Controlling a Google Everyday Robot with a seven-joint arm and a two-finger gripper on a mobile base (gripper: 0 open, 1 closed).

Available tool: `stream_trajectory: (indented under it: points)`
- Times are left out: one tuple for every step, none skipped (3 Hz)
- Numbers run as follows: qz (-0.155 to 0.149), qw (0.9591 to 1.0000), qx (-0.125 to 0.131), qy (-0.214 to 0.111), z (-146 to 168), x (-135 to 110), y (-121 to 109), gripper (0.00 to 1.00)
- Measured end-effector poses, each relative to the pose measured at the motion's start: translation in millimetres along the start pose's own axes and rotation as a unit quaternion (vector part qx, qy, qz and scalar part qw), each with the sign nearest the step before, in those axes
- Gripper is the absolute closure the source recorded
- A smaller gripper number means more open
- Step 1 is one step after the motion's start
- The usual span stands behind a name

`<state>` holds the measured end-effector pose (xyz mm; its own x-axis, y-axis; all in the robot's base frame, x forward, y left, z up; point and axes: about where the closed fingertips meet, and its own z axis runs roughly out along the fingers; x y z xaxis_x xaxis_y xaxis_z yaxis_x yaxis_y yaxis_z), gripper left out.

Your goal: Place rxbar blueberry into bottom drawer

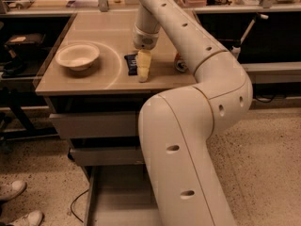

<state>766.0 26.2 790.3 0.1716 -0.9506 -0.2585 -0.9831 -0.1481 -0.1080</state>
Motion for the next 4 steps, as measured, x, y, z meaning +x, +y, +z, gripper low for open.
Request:
stream_trajectory:
  points:
    - [0.000, 1.0000, 0.000, 0.000, -1.9, -0.6, -0.4, 0.19]
    - [0.000, 1.0000, 0.000, 0.000, -1.9, -0.6, -0.4, 0.42]
    - [0.000, 1.0000, 0.000, 0.000, -1.9, -0.6, -0.5, 0.66]
    - [0.000, 1.0000, 0.000, 0.000, -1.9, -0.6, -0.5, 0.89]
